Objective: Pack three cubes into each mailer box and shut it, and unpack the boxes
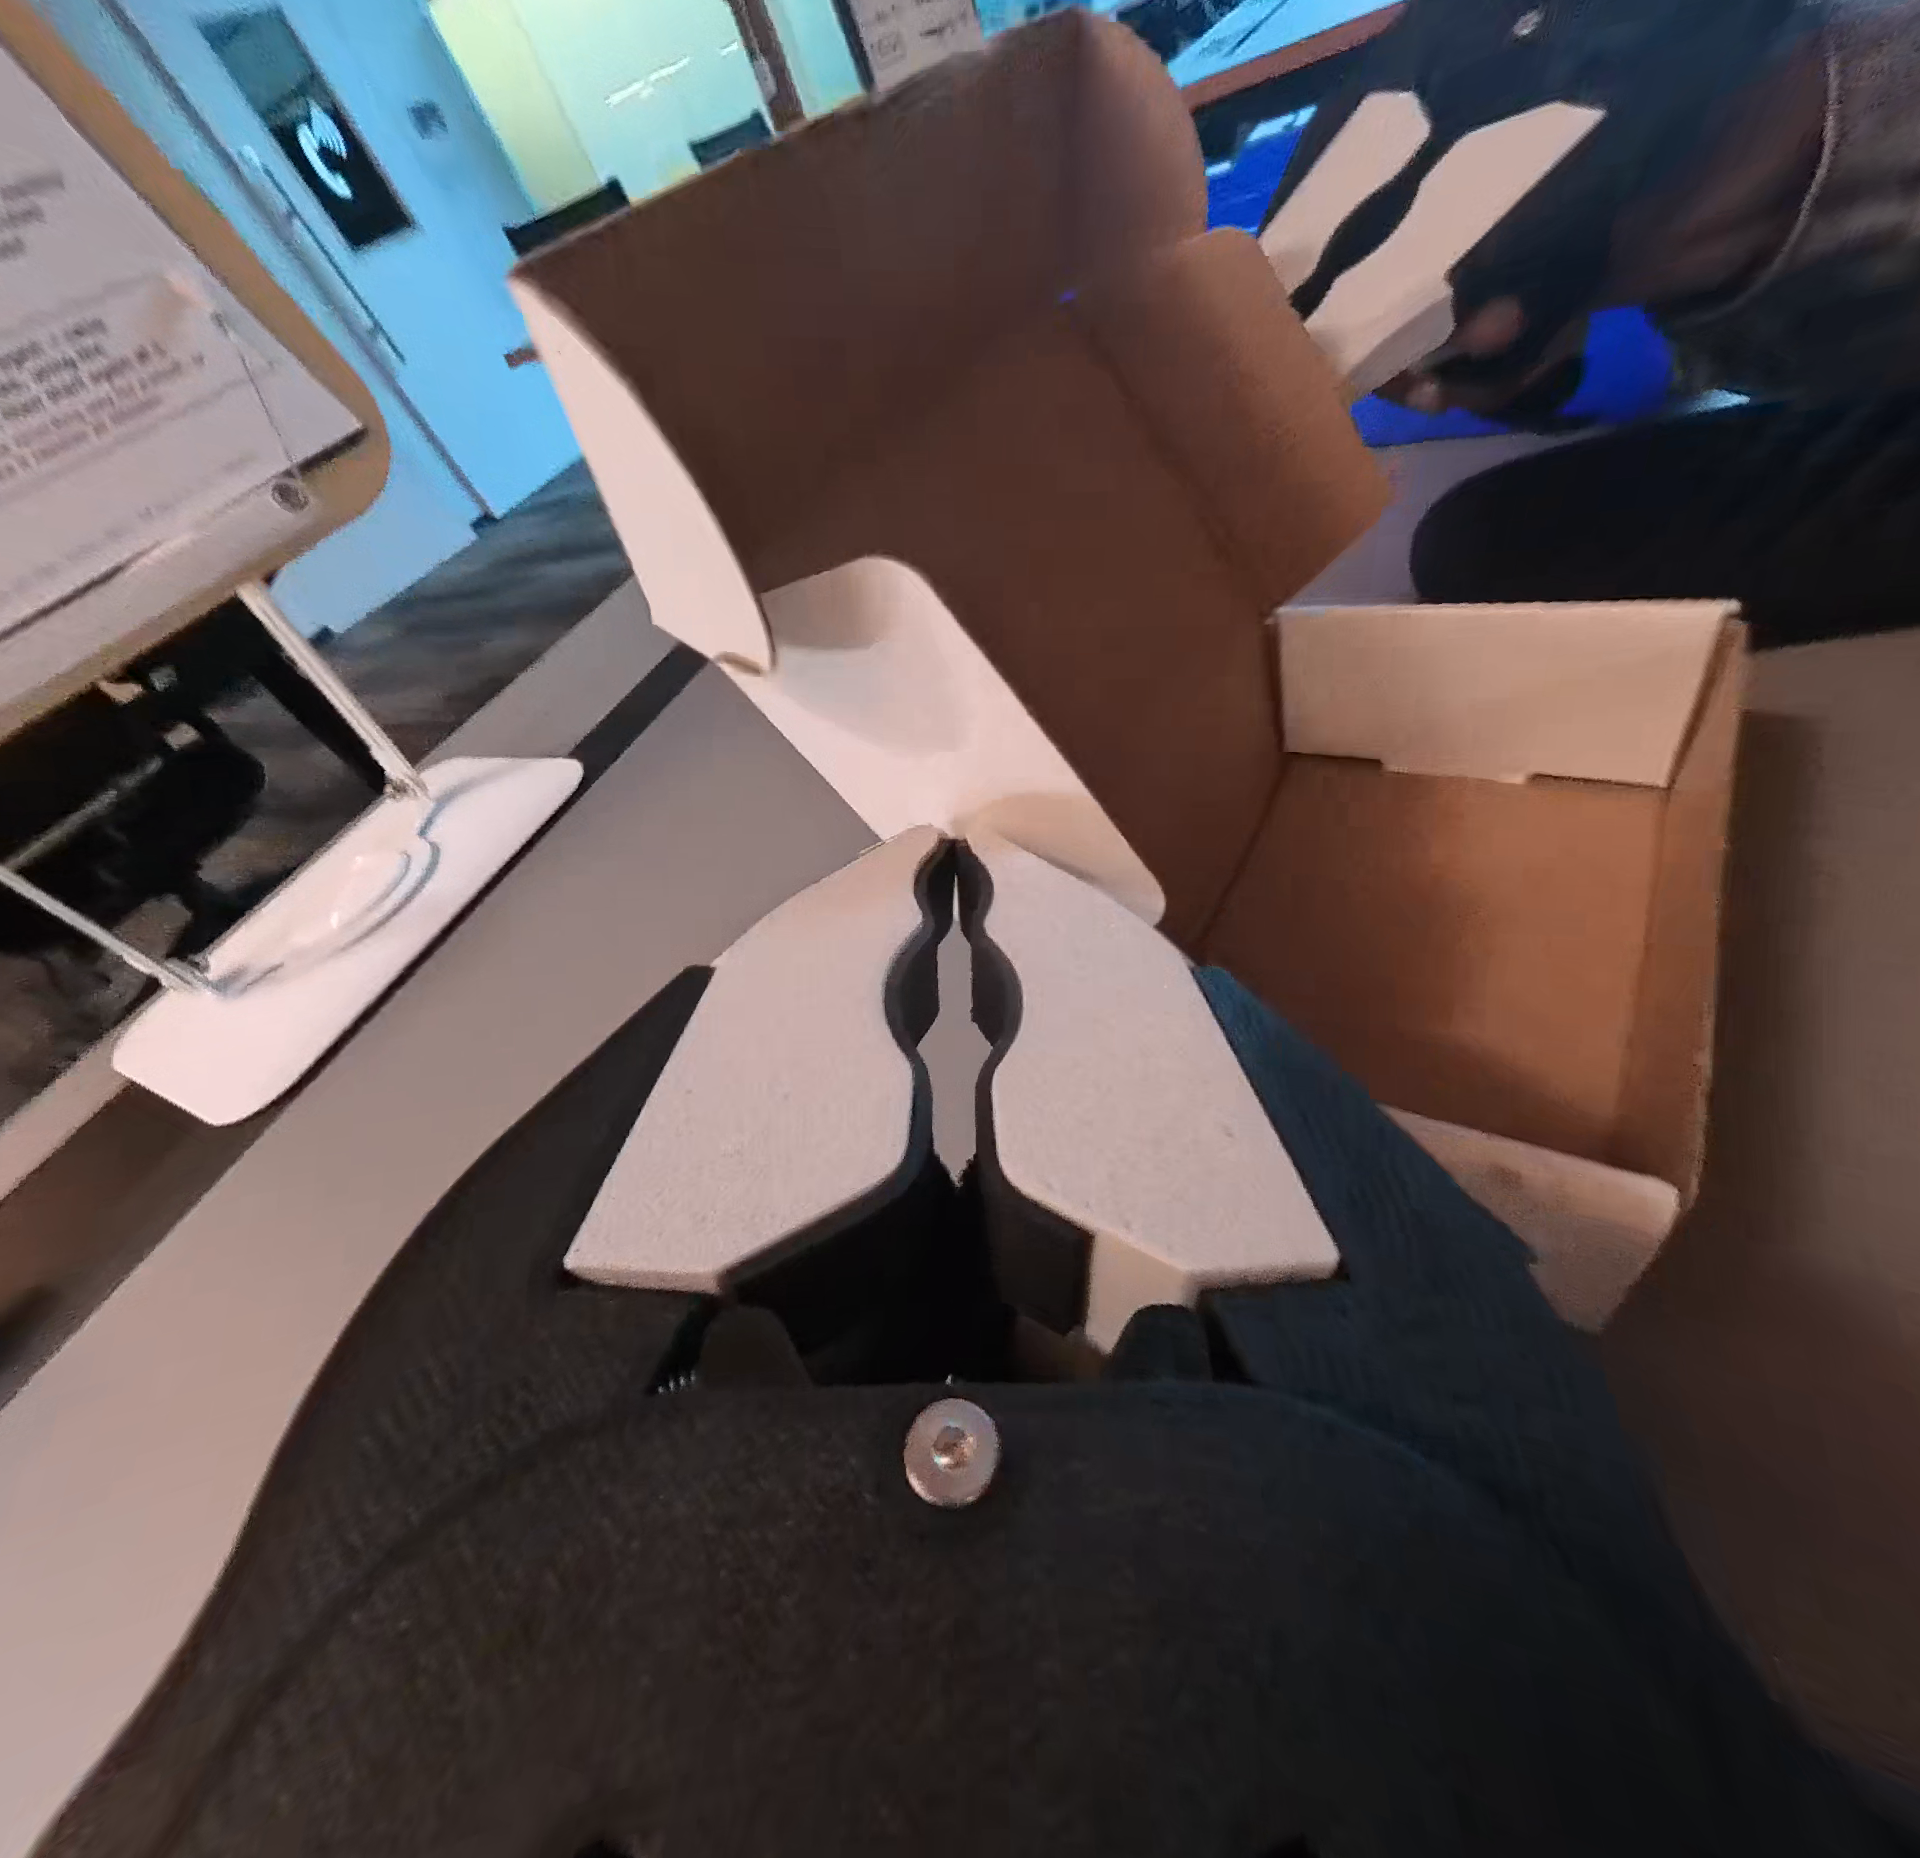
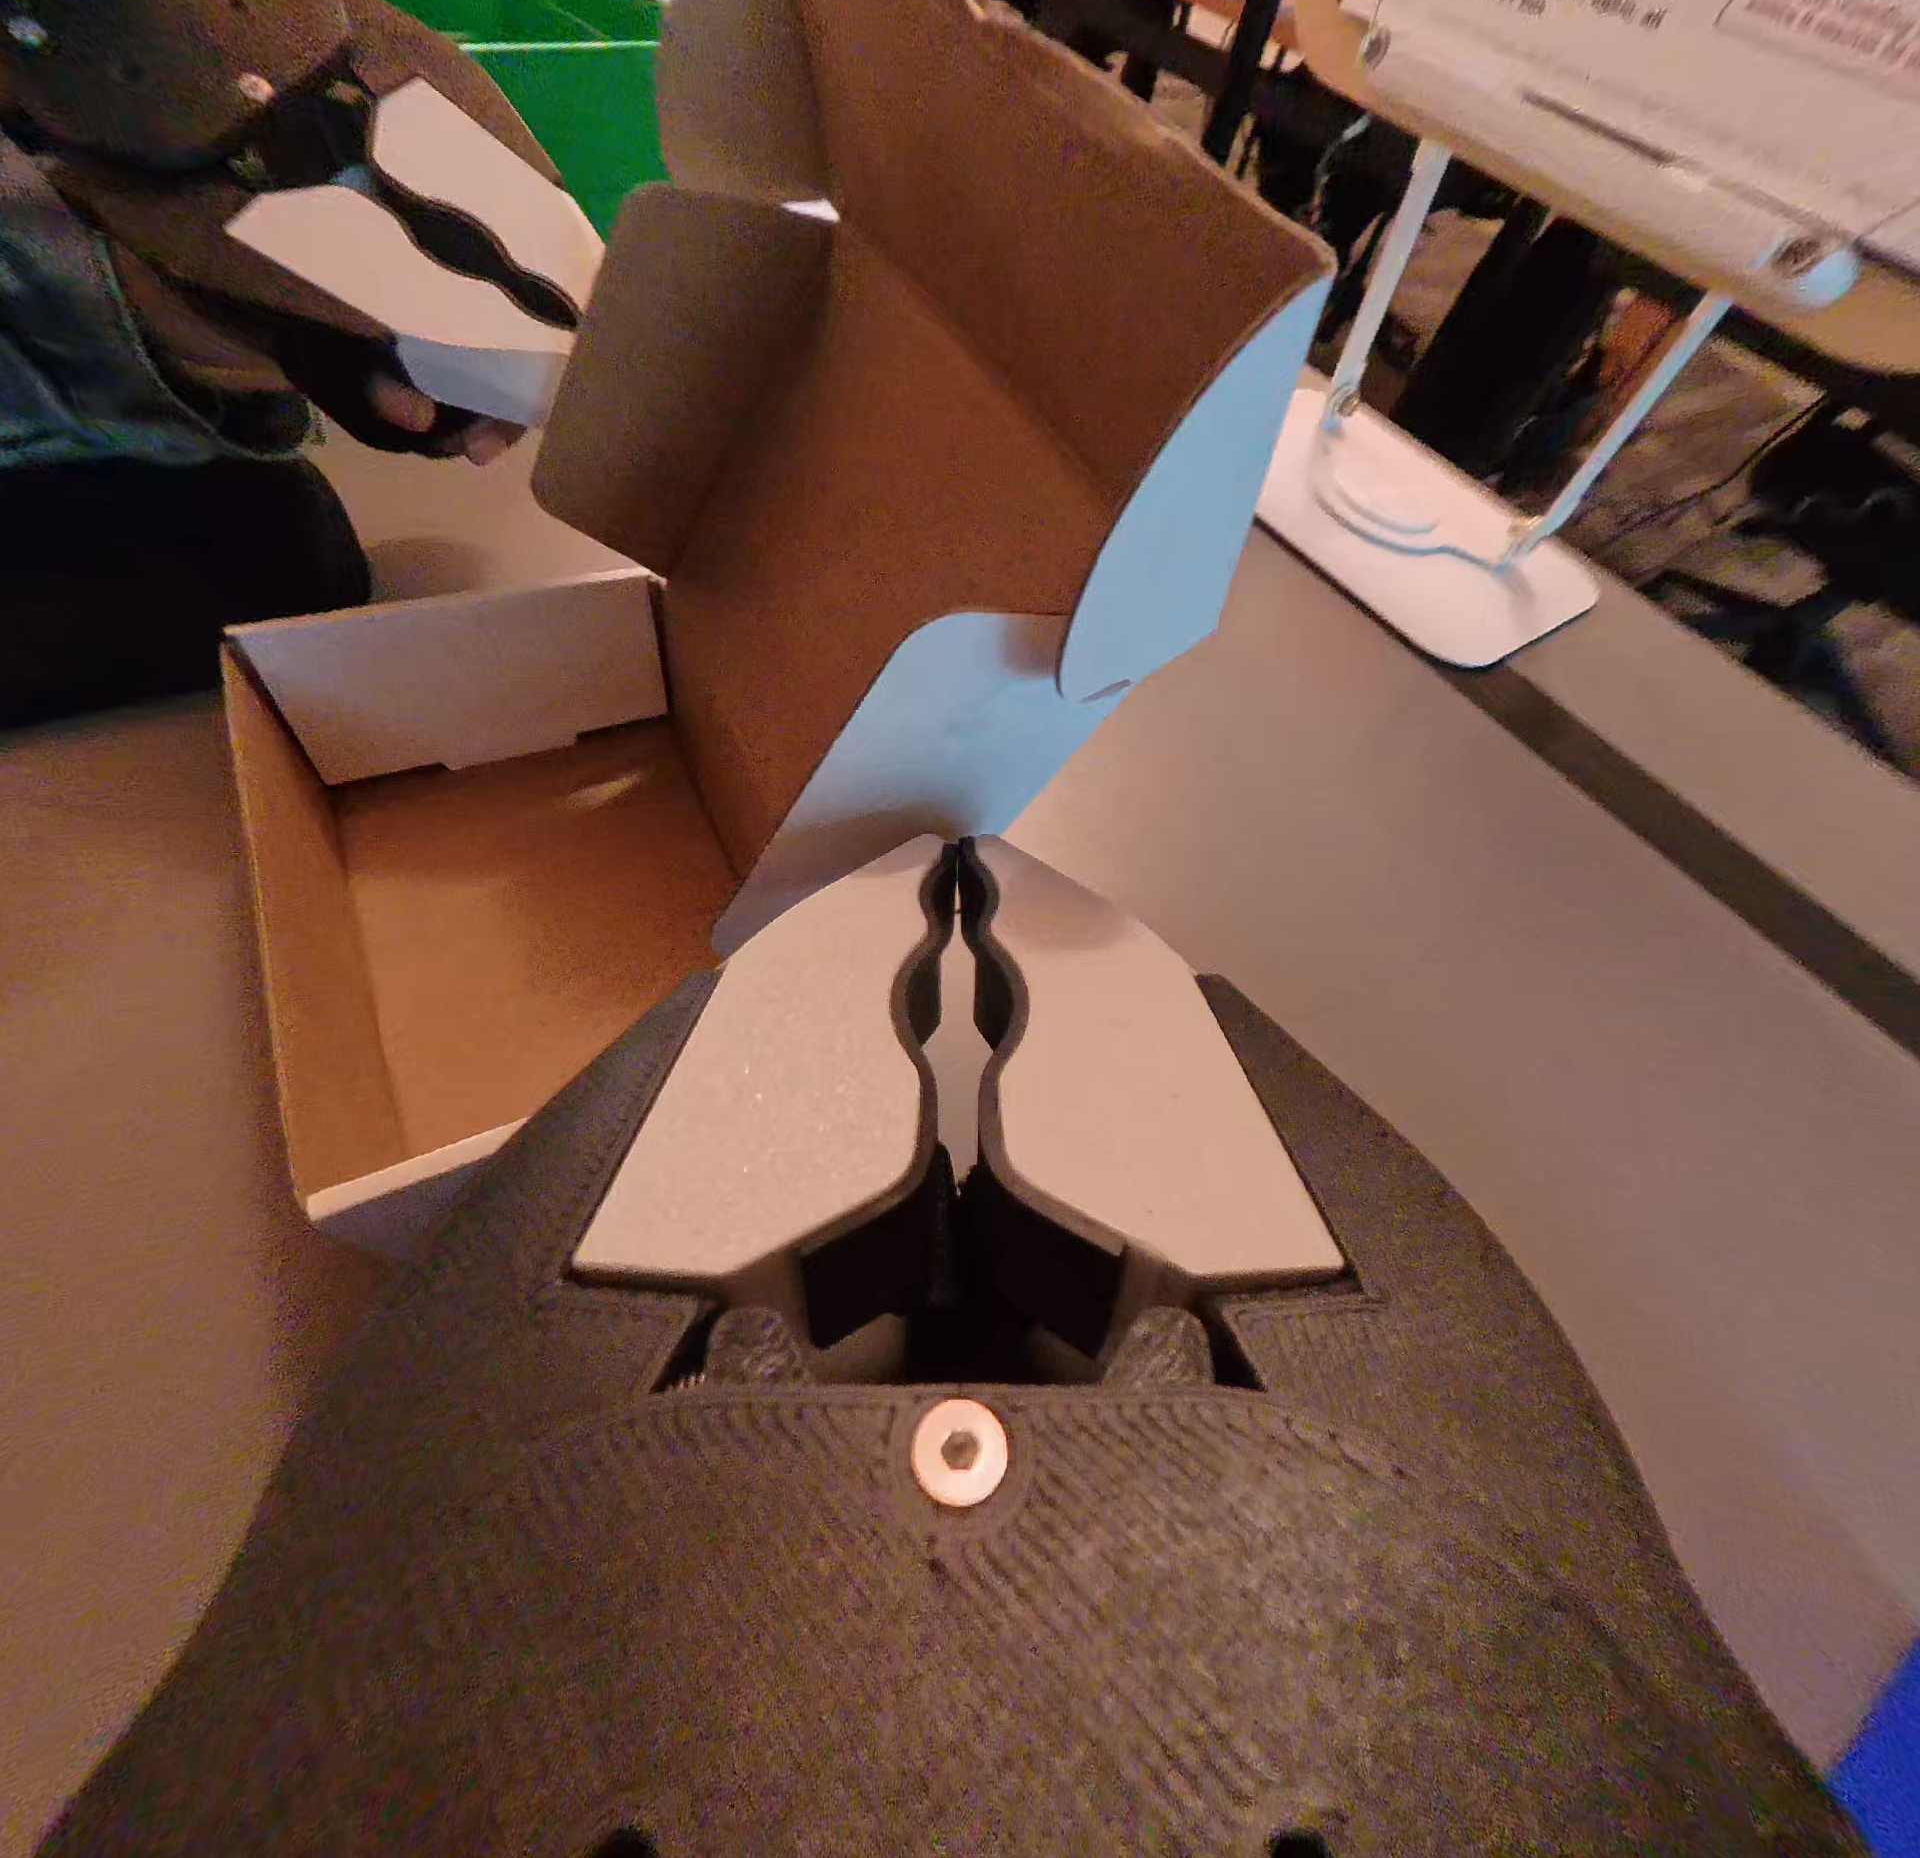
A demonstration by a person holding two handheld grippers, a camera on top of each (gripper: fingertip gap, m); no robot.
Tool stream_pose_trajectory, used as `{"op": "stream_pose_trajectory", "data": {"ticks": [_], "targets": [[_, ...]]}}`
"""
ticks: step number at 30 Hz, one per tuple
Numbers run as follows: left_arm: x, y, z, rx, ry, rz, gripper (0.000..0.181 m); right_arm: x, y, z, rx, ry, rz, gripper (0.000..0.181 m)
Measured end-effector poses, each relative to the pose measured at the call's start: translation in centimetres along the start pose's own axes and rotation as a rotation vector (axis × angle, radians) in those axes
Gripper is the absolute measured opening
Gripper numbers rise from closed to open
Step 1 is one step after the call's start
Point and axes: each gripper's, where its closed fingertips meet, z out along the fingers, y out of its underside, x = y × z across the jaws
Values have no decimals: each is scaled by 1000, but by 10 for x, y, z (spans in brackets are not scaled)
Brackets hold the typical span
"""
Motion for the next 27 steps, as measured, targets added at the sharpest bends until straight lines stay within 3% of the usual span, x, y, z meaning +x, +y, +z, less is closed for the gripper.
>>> {"op": "stream_pose_trajectory", "data": {"ticks": [6,11,16,18,20,21,27], "targets": [[27,4,-16,-24,55,73,0,-25,5,-11,-11,72,-158,0],[44,25,-20,-131,86,137,1,-44,27,-13,-96,53,-231,2],[46,24,-48,-156,49,218,32,-39,45,-35,-171,70,-316,23],[45,18,-63,-113,4,273,62,-43,46,-49,-147,64,-395,46],[53,2,-73,-8,-7,325,71,-57,42,-57,-83,40,-487,70],[58,-6,-75,42,-13,349,72,-64,37,-60,-43,53,-537,73],[79,-20,-57,83,-32,568,60,-95,-4,-57,176,198,-820,56]]}}
